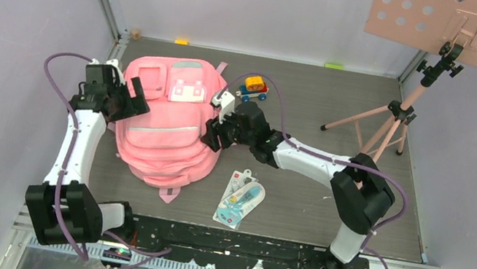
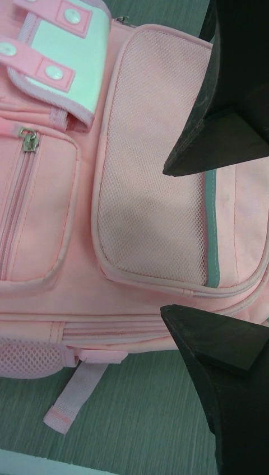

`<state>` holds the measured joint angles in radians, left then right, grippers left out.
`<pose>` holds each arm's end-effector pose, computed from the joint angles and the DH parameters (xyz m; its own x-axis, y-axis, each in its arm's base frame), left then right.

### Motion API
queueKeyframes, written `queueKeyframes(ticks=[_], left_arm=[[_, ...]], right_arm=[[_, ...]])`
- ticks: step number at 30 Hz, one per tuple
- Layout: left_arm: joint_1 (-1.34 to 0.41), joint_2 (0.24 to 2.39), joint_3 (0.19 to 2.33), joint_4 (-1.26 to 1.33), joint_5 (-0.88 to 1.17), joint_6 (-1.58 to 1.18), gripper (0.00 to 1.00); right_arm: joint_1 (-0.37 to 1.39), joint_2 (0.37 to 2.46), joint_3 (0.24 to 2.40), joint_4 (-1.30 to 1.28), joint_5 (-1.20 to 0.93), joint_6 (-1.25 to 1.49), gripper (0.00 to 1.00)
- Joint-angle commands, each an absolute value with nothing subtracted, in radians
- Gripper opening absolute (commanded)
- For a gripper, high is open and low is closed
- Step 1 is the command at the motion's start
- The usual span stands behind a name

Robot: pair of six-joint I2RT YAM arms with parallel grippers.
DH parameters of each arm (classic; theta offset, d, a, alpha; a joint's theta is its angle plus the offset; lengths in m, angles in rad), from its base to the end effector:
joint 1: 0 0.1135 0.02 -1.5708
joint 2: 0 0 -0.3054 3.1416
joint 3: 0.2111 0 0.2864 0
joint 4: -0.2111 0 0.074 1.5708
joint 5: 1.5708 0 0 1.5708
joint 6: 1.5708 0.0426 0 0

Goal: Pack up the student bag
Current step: Unzip the student bag at the center of the board.

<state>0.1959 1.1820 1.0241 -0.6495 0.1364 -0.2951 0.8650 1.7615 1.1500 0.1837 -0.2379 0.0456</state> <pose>0.2665 0.0470 0.3274 -0.6488 -0.4225 -0.6329 -0.3024 0.9064 -0.2951 0.2821 0.3464 0.2539 -0.3089 -0.2941 -0.9045 -0.8656 0.4811 0.1391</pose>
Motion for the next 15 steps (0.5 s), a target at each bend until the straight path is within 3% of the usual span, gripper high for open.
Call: queueKeyframes(ticks=[1,4,8,15], left_arm=[[0.238,1.196,1.024,-0.655,0.186,-0.273,0.88],[0.239,1.208,1.013,-0.651,0.210,-0.272,0.86],[0.239,1.252,1.029,-0.678,0.227,-0.267,0.70],[0.239,1.250,1.034,-0.706,0.130,-0.258,0.71]], right_arm=[[0.873,1.810,1.212,0.229,-0.265,0.006,0.57],[0.875,1.832,1.233,0.213,-0.295,0.005,0.57],[0.883,1.841,1.246,0.197,-0.330,0.005,0.61],[0.905,1.852,1.247,0.200,-0.317,0.008,0.65]])
